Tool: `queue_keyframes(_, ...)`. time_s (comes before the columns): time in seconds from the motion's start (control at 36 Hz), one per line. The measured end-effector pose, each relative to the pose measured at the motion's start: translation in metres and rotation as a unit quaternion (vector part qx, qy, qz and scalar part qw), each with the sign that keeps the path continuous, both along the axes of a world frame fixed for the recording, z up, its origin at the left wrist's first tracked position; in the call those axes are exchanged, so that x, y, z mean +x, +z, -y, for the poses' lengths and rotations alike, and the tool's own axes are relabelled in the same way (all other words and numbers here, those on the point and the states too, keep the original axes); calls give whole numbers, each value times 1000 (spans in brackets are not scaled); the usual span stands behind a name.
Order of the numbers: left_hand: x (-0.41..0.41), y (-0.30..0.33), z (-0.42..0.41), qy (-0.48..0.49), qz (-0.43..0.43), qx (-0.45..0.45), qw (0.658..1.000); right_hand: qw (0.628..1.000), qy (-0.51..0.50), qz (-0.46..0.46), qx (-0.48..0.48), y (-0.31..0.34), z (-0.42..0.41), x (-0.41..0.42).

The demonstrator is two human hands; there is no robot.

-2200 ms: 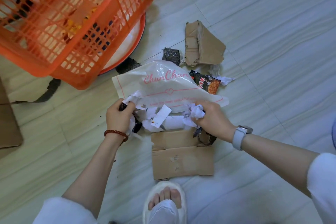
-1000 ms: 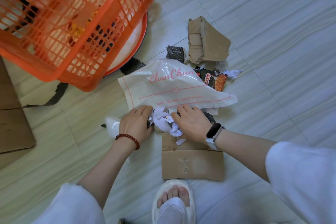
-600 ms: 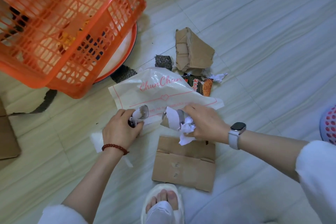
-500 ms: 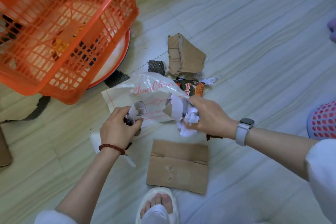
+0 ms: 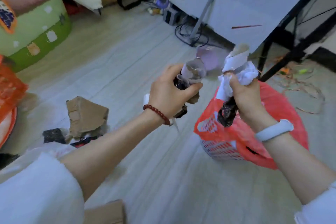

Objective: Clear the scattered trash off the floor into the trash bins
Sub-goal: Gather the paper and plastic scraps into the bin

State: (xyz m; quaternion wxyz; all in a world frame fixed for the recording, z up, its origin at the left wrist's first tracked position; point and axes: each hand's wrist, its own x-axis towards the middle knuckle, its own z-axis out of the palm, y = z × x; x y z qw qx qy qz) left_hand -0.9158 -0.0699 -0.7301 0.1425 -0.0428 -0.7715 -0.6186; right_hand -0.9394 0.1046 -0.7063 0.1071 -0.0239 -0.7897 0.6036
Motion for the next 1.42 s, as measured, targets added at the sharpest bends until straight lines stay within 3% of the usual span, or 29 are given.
queue_keyframes(0.14,-22,22,-105,-87,-23,103,991,993,-99,42,-43,11,-101,-8)
queue_keyframes(0.28,-14,6,-187,-157,-6,106,982,982,-143,86,-92,11,-182,-4)
queue_keyframes(0.31,-12,-1,-197,-167,-26,53,984,980,-146,90,-97,10,-194,-2)
queue_keyframes(0.36,-14,-22,-209,-171,-83,-152,970,979,-151,97,-94,6,-213,-1)
queue_keyframes(0.42,-16,-36,-213,-180,-95,-334,920,979,-162,106,-63,2,-224,3)
queue_keyframes(0.5,-21,-33,-210,-261,-20,-460,849,980,-163,111,-4,-3,-229,5)
queue_keyframes(0.58,-34,-16,-197,-279,24,-487,827,985,-129,111,38,0,-226,5)
queue_keyframes(0.72,-53,-4,-169,-209,-12,-470,857,986,-43,113,112,4,-213,-1)
queue_keyframes(0.78,-56,-9,-161,-184,-29,-488,853,982,-13,117,146,6,-207,-3)
queue_keyframes(0.92,-47,-36,-162,-193,-16,-594,781,967,-24,77,241,18,-199,-5)
queue_keyframes(1.08,-15,-48,-168,-346,9,-590,729,959,-21,116,259,24,-200,-8)
queue_keyframes(1.14,-13,-42,-160,-350,-18,-575,740,960,-25,134,246,22,-202,-7)
queue_keyframes(1.25,-21,-46,-145,-246,-210,-526,786,963,-68,127,229,23,-205,-5)
queue_keyframes(1.42,-48,-18,-153,-138,-239,-411,869,969,-135,115,171,29,-202,-8)
